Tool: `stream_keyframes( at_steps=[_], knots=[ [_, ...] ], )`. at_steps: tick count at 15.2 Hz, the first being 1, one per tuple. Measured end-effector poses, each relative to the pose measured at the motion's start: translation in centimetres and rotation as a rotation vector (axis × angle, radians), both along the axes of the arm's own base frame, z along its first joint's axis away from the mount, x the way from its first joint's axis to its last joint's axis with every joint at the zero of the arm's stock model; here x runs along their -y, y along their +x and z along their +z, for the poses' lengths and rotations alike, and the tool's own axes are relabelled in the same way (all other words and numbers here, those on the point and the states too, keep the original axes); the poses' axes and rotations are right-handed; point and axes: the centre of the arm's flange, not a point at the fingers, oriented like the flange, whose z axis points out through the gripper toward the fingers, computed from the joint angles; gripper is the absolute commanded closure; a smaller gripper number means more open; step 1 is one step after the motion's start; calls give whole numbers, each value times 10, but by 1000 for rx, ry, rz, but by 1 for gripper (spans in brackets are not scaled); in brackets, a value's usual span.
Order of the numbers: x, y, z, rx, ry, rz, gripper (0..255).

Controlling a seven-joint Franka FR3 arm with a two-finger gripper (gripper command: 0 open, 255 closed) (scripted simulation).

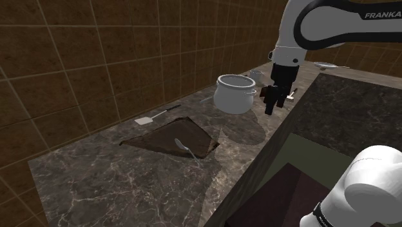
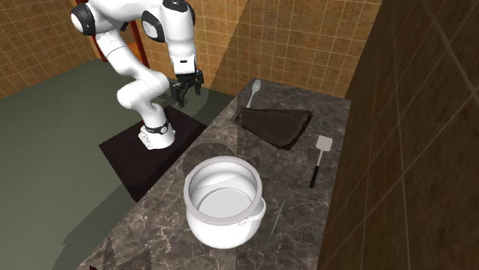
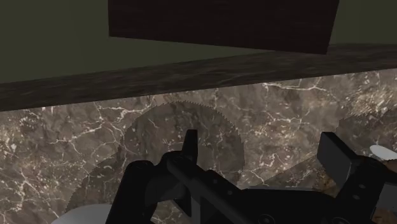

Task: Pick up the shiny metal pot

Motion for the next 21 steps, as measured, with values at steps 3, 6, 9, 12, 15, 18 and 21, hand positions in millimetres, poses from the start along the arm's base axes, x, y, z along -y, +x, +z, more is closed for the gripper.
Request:
stream_keyframes(
  at_steps=[3, 6, 9, 12, 15, 18, 21],
  knots=[
    [2, 16, -2, 3, 0, -1, 0],
    [15, 50, -4, 10, 0, -5, 0],
    [27, 81, -6, 18, 0, -9, 0],
    [37, 119, -10, 25, 0, -12, 0],
    [48, 156, -10, 34, -1, -16, 0],
    [60, 195, -17, 43, -1, -19, 0],
    [71, 231, -18, 50, -1, -23, 0]
  ],
)
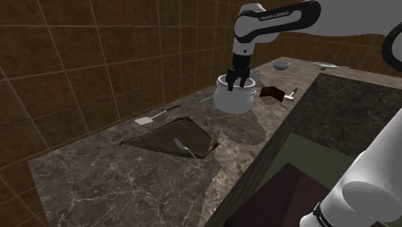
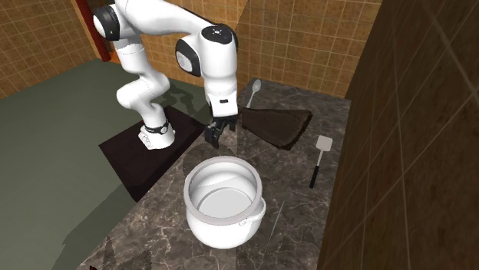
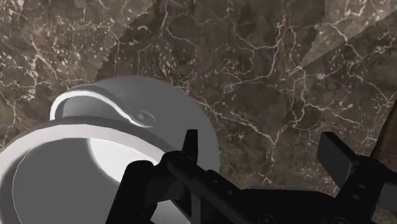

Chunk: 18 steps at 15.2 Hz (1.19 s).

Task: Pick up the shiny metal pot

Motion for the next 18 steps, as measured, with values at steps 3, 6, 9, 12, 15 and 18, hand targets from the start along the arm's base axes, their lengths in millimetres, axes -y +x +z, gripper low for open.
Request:
stream_keyframes(
  at_steps=[3, 6, 9, 12, 15, 18],
  knots=[
    [14, 36, -3, 8, -1, -3, 0],
    [26, 72, -4, 15, -1, -7, 0],
    [34, 97, -5, 20, -1, -9, 0],
    [35, 101, -21, 21, -1, -9, 0],
    [35, 102, -38, 21, -1, -9, 0],
    [35, 103, -43, 22, -1, -9, 255]
  ],
)
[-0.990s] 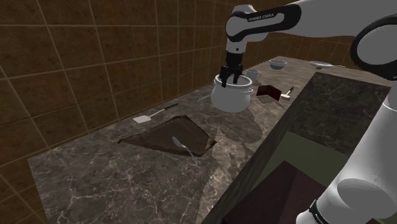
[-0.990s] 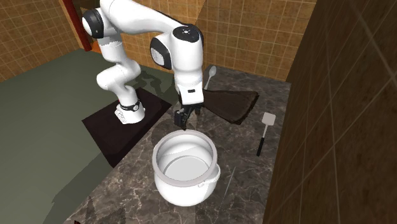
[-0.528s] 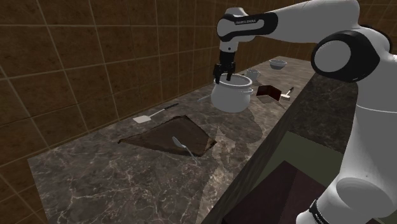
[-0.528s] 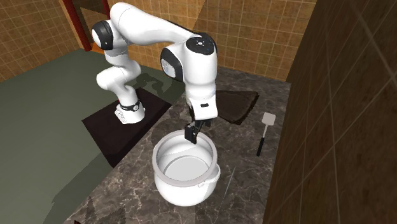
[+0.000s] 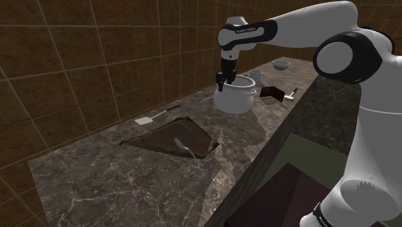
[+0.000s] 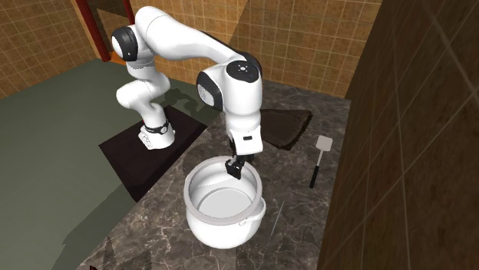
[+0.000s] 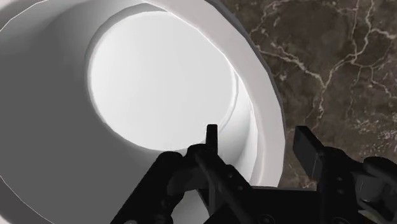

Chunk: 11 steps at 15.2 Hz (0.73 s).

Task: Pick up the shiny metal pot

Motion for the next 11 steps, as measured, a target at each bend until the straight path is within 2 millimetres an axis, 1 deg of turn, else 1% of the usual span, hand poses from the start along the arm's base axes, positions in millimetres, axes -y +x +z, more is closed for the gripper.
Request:
stream_keyframes(
  at_steps=[9, 11],
  knots=[
    [0, 0, 0, 2, -1, 0, 255],
    [1, -1, 3, -3, -1, -1, 255]
  ],
)
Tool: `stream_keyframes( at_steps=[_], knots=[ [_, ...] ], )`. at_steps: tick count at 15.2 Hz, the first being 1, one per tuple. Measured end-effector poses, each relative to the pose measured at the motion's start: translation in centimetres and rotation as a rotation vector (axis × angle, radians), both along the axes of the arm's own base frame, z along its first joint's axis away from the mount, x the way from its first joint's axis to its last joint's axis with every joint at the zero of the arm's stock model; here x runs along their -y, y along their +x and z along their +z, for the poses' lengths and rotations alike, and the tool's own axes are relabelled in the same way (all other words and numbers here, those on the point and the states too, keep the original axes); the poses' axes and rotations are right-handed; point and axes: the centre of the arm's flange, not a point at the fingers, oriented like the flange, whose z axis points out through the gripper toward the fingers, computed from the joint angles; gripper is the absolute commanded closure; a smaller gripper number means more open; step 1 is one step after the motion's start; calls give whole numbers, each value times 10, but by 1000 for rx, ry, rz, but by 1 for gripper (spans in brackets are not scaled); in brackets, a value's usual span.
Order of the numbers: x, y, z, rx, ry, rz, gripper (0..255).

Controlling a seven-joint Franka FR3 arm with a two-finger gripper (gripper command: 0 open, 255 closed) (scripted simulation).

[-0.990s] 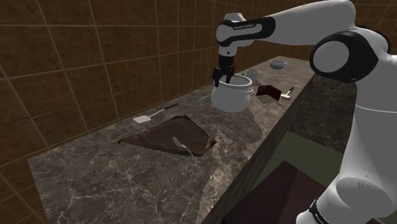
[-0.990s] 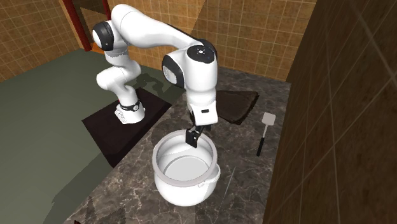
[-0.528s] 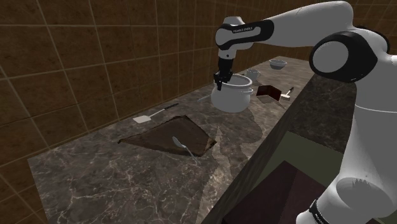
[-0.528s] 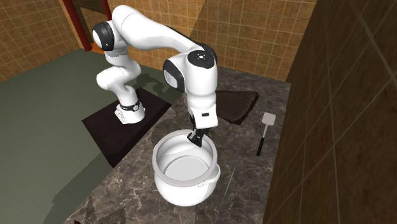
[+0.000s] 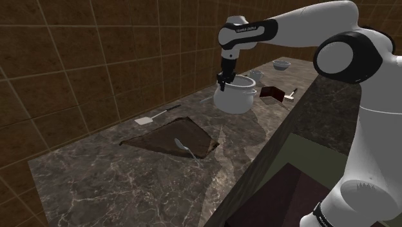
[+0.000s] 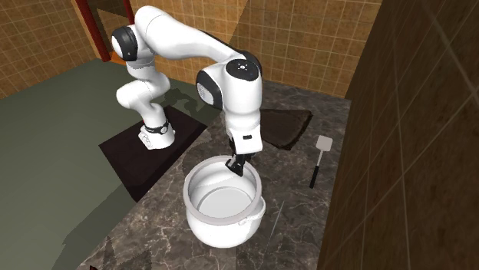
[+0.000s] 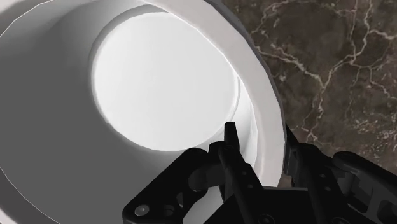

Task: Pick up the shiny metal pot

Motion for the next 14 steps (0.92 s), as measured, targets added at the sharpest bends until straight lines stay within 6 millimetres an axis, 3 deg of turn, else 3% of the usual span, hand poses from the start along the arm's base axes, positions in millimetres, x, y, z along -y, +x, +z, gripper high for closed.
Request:
stream_keyframes(
  at_steps=[14],
  knots=[
    [-2, 1, 68, -7, 4, 2, 255]
  ],
)
